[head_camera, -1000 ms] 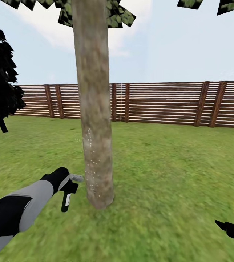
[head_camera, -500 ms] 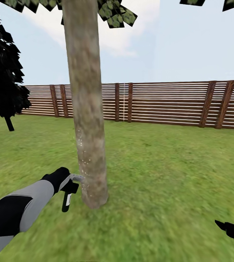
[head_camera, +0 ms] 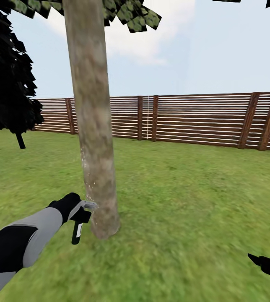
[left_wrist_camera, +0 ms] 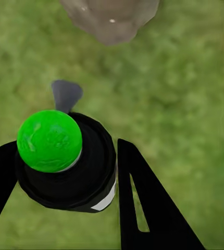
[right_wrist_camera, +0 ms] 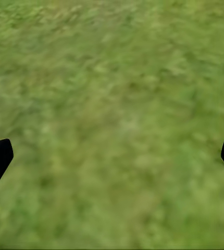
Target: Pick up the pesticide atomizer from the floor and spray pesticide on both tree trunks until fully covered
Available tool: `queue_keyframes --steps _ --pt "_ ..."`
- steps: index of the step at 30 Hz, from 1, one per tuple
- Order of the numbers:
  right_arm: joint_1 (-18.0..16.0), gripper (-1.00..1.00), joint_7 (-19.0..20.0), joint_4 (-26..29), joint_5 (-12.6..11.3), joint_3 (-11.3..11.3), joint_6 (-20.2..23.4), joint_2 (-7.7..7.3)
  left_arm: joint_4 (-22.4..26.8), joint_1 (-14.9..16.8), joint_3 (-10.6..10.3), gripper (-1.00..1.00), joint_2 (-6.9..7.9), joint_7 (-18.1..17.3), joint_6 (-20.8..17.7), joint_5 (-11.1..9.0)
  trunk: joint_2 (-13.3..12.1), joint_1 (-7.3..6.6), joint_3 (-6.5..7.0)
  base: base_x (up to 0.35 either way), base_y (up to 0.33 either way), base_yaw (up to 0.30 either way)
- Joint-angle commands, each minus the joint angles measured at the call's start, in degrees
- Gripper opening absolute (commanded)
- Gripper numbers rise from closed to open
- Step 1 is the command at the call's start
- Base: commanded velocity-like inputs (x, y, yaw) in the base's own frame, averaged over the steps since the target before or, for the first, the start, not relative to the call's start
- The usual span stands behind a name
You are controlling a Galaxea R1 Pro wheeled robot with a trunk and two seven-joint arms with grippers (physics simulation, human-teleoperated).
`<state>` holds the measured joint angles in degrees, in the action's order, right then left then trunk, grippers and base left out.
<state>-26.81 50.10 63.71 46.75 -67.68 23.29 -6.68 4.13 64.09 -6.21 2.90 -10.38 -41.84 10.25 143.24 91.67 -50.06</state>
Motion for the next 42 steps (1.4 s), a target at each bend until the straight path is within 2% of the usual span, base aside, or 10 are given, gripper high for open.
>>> queue_keyframes --steps 1,7,20,26,33,35,36,38,40,42 --pt "0.00 1.00 -0.02 -0.04 0.00 0.00 0.00 0.00 0.00 -0.01 -0.03 -1.00 0.00 0.01 0.00 0.03 0.00 0.00 0.00 0.000 -0.323 0.136" --pt "0.00 1.00 -0.02 -0.01 0.01 0.00 0.00 0.00 0.00 0.03 0.04 -1.00 0.00 0.01 0.08 0.03 0.00 0.00 0.00 0.000 -0.303 0.229" --pt "0.00 1.00 0.00 -0.02 0.00 0.00 0.00 0.00 0.00 -0.02 0.05 -1.00 -0.35 -0.01 0.14 -0.06 0.00 0.00 0.00 0.087 -0.149 0.240" --pt "0.00 1.00 -0.03 -0.05 0.01 0.00 0.00 0.00 0.00 -0.01 0.05 -1.00 -1.39 0.00 0.09 -0.06 0.00 0.00 0.00 0.160 -0.273 0.023" --pt "0.00 1.00 0.00 -0.06 -0.03 0.00 0.00 0.00 0.89 0.06 0.33 -1.00 -1.44 -0.07 0.00 -0.20 0.00 0.00 0.00 0.013 -0.123 0.000" --pt "0.00 1.00 0.00 -0.07 -0.01 0.00 0.00 0.00 4.54 0.07 0.38 -1.00 -1.48 -0.03 -0.69 -0.27 0.00 0.00 0.00 0.000 -0.005 0.000" --pt "0.00 1.00 -0.04 -0.06 -0.05 0.00 0.00 0.00 9.28 0.07 0.40 -1.00 -1.49 -0.12 -4.51 -0.35 0.00 0.00 0.00 0.000 -0.001 0.000" --pt "0.00 1.00 -0.03 -0.08 -0.06 0.00 0.00 0.00 15.63 0.07 0.40 -1.00 -1.44 -0.16 -9.60 -0.39 0.00 0.00 0.00 0.000 0.000 0.000" --pt "0.00 1.00 -0.04 -0.08 -0.07 0.00 0.00 0.00 20.03 0.09 0.40 -1.00 -1.42 -0.17 -13.04 -0.41 0.00 0.00 0.00 0.000 0.000 0.000" --pt "0.00 1.00 -0.05 -0.08 -0.08 -0.01 0.00 0.00 22.16 0.37 0.40 -1.00 -1.41 -0.17 -14.62 -0.41 0.00 0.00 0.00 0.000 0.000 0.000"
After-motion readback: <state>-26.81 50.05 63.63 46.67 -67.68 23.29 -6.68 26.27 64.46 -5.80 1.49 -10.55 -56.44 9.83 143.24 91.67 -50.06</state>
